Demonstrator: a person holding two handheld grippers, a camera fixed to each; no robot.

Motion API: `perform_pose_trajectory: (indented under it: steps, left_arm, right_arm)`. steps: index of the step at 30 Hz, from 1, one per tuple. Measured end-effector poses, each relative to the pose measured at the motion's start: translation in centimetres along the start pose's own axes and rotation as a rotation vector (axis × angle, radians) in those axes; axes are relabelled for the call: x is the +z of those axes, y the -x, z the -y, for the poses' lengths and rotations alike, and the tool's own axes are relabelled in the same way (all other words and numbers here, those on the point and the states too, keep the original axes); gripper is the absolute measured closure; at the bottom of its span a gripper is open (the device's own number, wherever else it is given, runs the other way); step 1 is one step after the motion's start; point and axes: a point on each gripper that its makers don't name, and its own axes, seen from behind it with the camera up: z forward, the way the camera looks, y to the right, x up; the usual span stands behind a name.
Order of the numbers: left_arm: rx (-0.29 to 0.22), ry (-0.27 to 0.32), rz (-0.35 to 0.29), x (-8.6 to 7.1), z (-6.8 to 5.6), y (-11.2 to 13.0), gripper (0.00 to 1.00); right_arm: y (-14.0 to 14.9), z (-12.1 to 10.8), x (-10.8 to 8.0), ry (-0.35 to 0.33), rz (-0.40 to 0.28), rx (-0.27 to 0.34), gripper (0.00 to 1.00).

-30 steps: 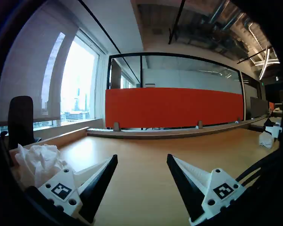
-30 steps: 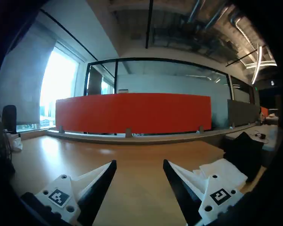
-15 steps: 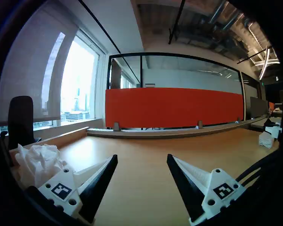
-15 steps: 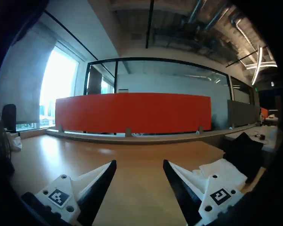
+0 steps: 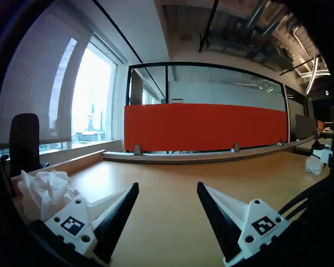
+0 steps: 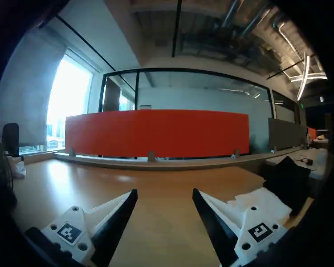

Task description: Fold towel

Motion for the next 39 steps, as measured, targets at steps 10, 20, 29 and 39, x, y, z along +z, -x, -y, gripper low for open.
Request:
perform_pose_trajectory:
  steps: [10, 20, 29, 39]
  left_arm:
    - [0.001, 0.000, 0.001, -0.06, 0.02, -0.20, 0.03]
    - [0.000, 0.000, 0.001, -0.10, 0.08, -0.38, 0.03]
    - [-0.001, 0.000, 0.002, -0.13, 0.13, -0.54, 0.03]
    - [-0.002, 0.001, 0.003, -0.10, 0.14, -0.50, 0.03]
  right_arm:
    - [0.00, -0.02, -0.04, 0.000, 0.000, 0.000, 0.04]
    - [-0.04, -0.04, 0.00, 0.000, 0.000, 0.000, 0.04]
    - [-0.06, 0.02, -0.05, 0.000, 0.000, 0.000, 0.04]
    - [-0.05, -0.02, -0.04, 0.000, 0.000, 0.000, 0.04]
